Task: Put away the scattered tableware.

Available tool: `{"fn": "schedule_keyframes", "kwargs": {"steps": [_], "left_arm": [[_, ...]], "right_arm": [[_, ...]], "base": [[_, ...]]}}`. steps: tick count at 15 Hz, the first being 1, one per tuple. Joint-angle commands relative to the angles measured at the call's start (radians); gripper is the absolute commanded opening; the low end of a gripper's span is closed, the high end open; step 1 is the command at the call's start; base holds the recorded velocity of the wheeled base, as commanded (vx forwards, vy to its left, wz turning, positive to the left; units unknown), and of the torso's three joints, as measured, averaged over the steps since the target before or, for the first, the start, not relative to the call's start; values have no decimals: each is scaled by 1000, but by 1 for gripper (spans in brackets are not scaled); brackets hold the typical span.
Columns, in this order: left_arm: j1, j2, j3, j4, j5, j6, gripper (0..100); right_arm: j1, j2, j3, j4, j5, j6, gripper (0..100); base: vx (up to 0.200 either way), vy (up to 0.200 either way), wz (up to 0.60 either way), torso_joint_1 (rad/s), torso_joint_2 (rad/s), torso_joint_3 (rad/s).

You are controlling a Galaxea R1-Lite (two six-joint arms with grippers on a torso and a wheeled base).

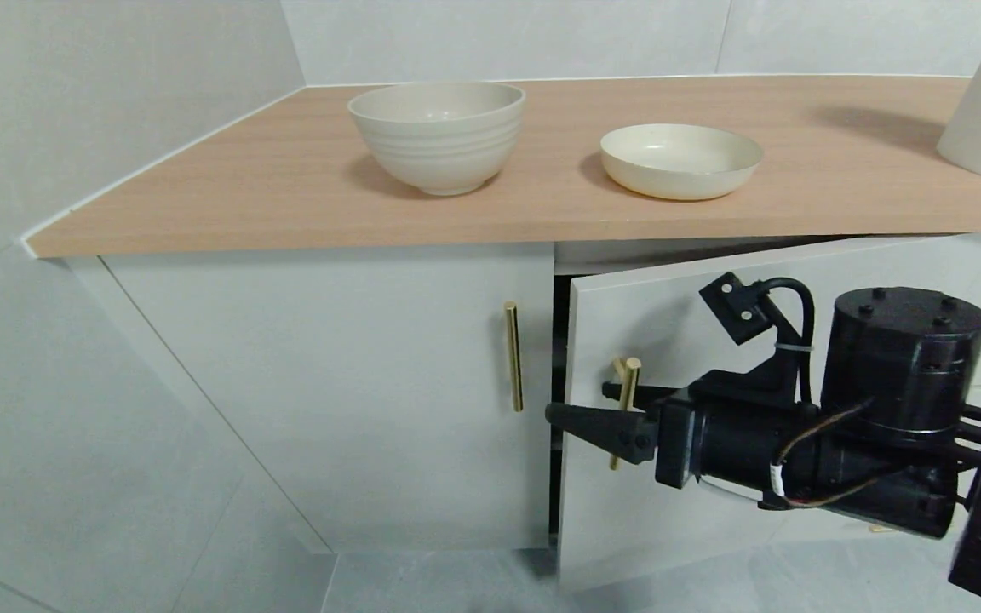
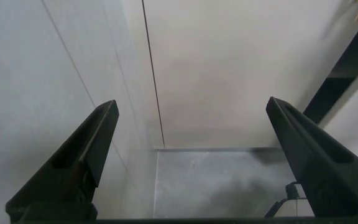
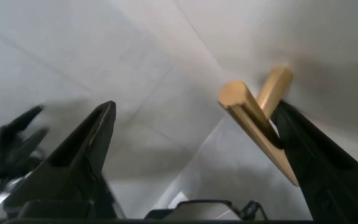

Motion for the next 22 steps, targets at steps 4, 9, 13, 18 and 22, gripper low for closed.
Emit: {"fn": "schedule_keyframes", "kwargs": {"steps": [4,9,13,18,22], "left_arm": [[0,0,0,-1,1,0,100],[0,0,0,-1,-1,15,100],[0,0,0,-1,1,2,100],[-1,9,-161,16,-90,0,100],[-1,245,-434,168,-291,-6,100]], "right_arm": [[12,-74,87,2,24,2,100],[67,-144,195,0,35,-1,100],[73,-224,279,2,37,0,100],[97,-235,290,2,35,0,100],[104,-262,304,2,37,-4,100]], "base": [[0,0,0,0,0,0],[0,0,0,0,0,0],[0,0,0,0,0,0],[0,0,0,0,0,0],[0,0,0,0,0,0]]}}
